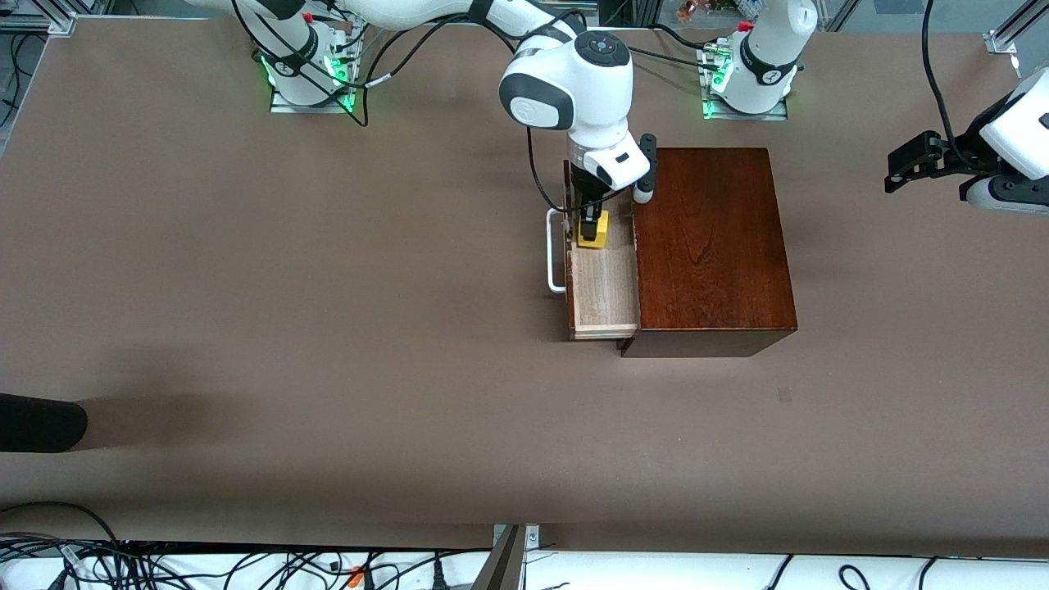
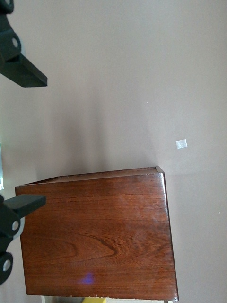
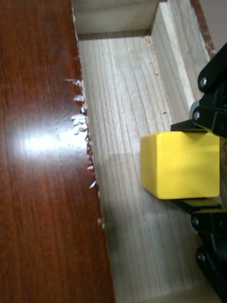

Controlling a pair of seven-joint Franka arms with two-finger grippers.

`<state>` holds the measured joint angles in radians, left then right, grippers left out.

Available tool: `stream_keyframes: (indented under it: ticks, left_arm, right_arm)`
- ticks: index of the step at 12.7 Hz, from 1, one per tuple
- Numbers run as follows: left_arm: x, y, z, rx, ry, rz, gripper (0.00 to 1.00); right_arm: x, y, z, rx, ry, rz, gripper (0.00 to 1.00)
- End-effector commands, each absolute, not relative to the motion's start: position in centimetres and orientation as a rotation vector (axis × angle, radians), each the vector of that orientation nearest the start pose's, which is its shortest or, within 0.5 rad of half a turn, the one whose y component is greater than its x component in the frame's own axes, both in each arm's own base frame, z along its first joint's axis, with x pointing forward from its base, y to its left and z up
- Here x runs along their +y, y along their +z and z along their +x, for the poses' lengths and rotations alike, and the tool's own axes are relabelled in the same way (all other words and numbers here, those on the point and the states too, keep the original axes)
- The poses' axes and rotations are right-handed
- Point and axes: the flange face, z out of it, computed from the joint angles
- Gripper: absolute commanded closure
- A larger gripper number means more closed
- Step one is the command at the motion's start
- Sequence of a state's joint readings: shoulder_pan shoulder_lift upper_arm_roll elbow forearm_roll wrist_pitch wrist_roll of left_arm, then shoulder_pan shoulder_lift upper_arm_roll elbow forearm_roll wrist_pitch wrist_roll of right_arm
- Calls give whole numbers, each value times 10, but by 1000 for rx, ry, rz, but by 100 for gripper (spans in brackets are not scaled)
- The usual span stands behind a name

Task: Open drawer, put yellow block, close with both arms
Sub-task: 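Lower the cube into the drawer and open the right gripper, then withdraw the right gripper while the left gripper moves toward the drawer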

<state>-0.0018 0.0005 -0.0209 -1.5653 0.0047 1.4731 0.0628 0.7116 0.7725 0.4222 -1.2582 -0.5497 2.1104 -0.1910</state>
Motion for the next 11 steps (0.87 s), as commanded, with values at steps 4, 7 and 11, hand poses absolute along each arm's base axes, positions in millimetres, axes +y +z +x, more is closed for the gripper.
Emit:
stream_keyframes:
  ticks: [4,7,11]
  left_arm:
    - [-11,624,543,140,152,-3120,0]
    - [-11,624,543,140,152,-3120,0]
    - [-11,624,544,140,149,-3120,0]
  right_arm:
    - [637,322,427,-2249,-352,-2374,67]
    - [635,317,429,-2286,-340,-2351,51]
    - [633,331,431,-2261,-322,-2377,0]
